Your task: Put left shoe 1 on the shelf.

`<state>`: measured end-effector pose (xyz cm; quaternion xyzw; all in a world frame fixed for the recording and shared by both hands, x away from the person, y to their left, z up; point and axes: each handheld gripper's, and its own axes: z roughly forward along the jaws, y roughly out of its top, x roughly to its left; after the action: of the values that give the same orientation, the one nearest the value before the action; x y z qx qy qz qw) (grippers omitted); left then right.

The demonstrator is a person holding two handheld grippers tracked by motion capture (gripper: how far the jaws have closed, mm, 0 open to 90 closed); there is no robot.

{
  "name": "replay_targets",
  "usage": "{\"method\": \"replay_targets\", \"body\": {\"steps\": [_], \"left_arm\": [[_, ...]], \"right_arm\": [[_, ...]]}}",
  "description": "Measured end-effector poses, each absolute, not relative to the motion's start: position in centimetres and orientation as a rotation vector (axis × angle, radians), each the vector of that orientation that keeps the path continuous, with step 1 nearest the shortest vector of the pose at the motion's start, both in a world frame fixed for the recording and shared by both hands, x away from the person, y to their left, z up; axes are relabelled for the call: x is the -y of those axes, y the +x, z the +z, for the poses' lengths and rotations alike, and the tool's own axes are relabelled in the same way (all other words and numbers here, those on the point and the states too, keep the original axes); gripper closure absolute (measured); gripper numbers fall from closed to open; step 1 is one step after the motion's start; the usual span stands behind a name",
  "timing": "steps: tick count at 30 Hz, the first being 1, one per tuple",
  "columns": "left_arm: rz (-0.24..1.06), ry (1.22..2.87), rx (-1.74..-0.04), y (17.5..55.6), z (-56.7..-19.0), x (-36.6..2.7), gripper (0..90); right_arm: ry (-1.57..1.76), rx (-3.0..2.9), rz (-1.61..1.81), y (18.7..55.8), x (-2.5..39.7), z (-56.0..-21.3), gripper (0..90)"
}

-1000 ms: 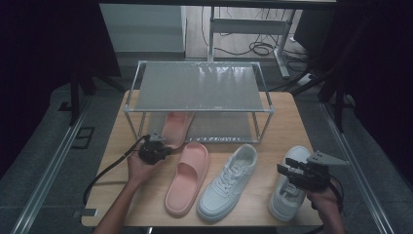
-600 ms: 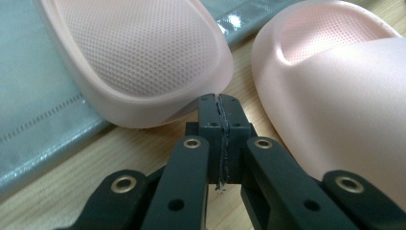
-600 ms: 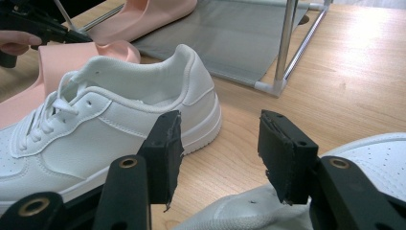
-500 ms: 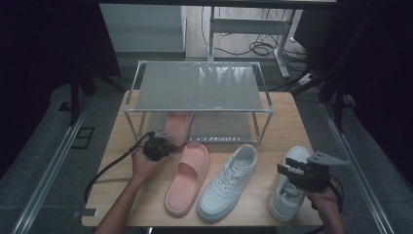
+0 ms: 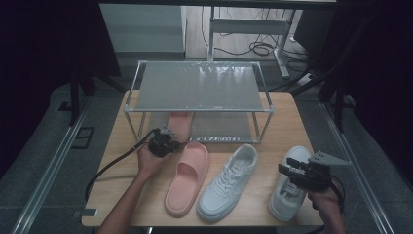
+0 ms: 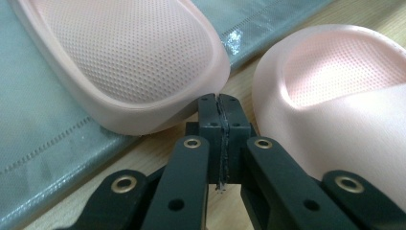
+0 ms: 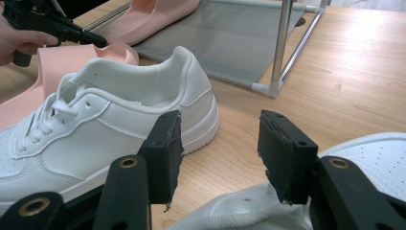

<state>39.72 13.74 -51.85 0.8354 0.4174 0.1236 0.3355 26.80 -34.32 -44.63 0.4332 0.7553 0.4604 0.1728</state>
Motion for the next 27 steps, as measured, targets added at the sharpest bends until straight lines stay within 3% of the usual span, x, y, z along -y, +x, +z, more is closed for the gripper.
{"method": "replay_targets", "body": {"steps": [27], "left_arm": [[0.34,2.119,-1.153,40.8,-52.13,-12.84,88.9]], "right_arm": [[1.23,-2.139,1.304,26.72,34.55,-44.53,50.8]]}}
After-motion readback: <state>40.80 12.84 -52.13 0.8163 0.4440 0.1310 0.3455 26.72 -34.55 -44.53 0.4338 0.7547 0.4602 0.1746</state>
